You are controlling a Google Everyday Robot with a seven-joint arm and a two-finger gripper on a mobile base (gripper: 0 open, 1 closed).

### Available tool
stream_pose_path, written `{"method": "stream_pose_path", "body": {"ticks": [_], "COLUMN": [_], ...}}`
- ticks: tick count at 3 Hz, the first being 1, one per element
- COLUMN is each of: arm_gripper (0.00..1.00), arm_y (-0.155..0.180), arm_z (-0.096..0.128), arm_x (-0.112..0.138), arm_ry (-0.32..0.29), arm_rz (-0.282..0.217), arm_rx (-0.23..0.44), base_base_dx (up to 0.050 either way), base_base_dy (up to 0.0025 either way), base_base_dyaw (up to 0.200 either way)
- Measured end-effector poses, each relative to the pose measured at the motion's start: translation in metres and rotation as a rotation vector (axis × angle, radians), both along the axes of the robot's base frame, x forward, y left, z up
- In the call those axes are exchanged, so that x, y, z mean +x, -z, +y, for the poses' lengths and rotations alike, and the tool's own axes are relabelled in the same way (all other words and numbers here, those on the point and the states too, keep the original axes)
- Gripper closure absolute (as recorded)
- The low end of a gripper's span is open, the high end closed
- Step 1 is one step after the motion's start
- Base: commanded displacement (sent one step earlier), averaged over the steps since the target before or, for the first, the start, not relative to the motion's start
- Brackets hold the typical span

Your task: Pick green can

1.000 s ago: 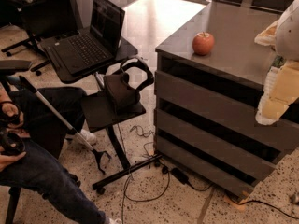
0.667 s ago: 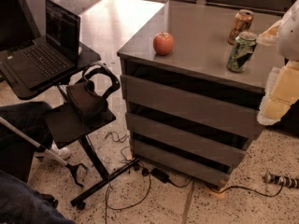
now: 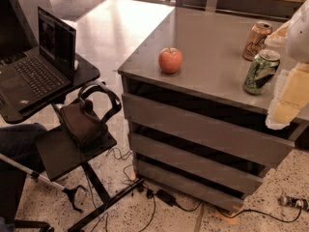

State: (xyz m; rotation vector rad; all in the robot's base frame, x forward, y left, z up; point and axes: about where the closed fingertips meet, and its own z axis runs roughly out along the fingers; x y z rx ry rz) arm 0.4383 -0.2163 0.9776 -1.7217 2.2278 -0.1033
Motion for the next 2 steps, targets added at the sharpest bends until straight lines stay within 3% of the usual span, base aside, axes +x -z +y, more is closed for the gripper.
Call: {"method": "stream_pose_path", "body": {"ticks": [1, 2], "arm_gripper": [0.0, 0.0], "arm_y": [0.0, 0.0], "arm_z": [0.0, 0.0], "arm_x": [0.0, 0.0], "arm_ry": [0.0, 0.0], "arm_rz": [0.0, 0.0], "arm_rx": [0.0, 0.0], "base_base_dx": [0.049, 0.039], "base_base_dy": [0.0, -0.00246], "base_base_dyaw": [0.0, -0.126]}}
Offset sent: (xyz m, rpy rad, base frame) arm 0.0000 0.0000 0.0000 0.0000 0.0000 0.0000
